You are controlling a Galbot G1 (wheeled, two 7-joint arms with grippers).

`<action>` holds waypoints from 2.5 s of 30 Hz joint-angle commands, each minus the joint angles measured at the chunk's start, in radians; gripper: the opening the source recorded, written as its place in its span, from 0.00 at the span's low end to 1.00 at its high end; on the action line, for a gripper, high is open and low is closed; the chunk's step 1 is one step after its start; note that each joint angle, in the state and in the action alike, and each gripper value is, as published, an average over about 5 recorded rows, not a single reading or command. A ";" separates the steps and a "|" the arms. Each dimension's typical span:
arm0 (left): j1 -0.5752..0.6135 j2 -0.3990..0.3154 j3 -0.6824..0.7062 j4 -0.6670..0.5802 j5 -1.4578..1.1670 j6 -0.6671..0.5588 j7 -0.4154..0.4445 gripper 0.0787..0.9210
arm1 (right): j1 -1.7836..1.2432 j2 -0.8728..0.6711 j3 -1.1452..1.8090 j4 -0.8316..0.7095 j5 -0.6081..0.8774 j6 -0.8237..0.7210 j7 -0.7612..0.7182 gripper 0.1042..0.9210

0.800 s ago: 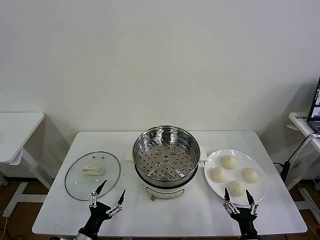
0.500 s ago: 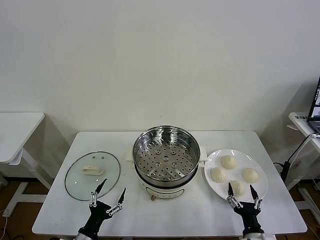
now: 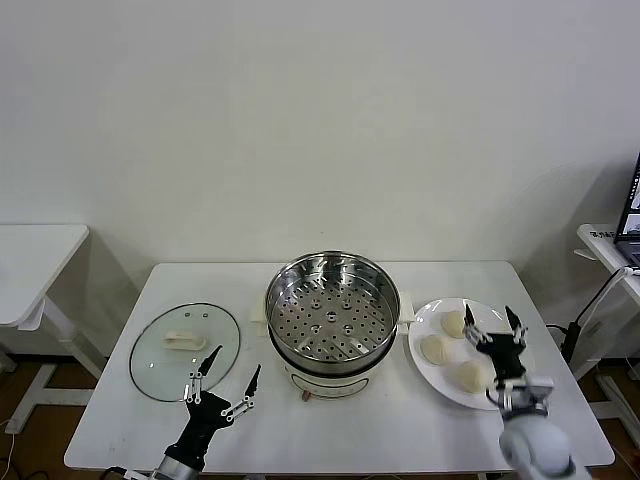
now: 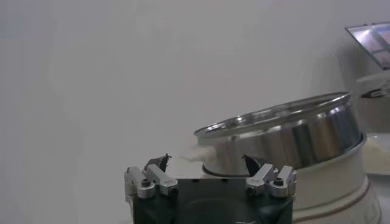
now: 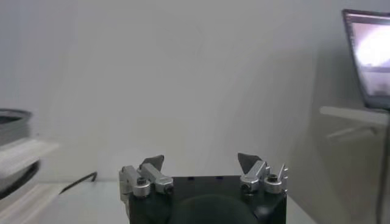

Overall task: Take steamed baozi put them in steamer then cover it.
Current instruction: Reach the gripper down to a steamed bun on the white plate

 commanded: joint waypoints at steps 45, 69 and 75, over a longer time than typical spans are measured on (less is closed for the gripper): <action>0.000 -0.021 -0.006 0.012 0.015 -0.008 -0.030 0.88 | 1.155 -0.038 -1.129 -0.752 -0.733 -0.061 -1.304 0.88; -0.002 -0.021 -0.007 0.023 0.015 -0.016 -0.037 0.88 | 1.115 -0.007 -1.108 -0.775 -0.760 -0.028 -1.246 0.75; -0.006 -0.017 -0.002 0.018 0.014 -0.015 -0.038 0.88 | 1.188 -0.092 -1.150 -0.630 -0.722 -0.008 -1.263 0.73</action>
